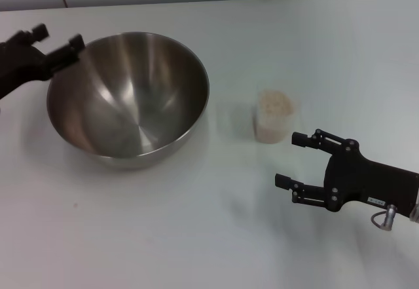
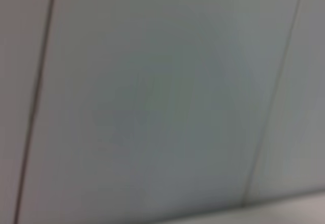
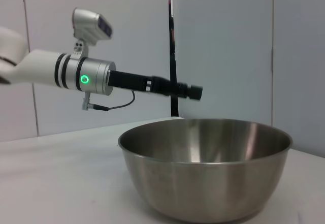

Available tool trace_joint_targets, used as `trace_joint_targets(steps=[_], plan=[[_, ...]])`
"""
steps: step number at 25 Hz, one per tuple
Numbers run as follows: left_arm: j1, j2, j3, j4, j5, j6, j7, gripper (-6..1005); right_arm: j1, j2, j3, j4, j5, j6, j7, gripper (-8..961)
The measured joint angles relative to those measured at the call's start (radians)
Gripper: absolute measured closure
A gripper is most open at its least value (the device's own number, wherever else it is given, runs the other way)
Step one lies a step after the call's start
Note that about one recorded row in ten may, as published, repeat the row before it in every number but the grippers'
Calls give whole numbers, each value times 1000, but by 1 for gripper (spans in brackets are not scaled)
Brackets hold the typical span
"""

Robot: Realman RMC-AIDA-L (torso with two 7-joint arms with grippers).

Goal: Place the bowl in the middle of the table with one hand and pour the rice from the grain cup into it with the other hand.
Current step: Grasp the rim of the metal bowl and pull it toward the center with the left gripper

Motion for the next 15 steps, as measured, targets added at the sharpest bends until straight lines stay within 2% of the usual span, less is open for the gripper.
trace_joint_targets(steps=[2,7,8,9,13,15], plan=[[11,1,45,90,95,-25,-115,140,0,0,0,-1,0,-1,0,132],[-12,-2,55,213,404,-32,-370,141,-2,-1,0,-3,0,-4,-1,131],[-12,-2,55,213,404,-32,-370,141,-2,-1,0,-3,0,-4,-1,131],[-26,-4,56,238,482,-34,-432,141,-2,-1,0,-3,0,-4,-1,131],[-56,-5,56,275,588,-33,-525,141,-2,-2,0,0,0,-4,-1,132],[-59,-4,56,280,594,-31,-531,142,-2,-2,0,0,-1,-3,-1,132]])
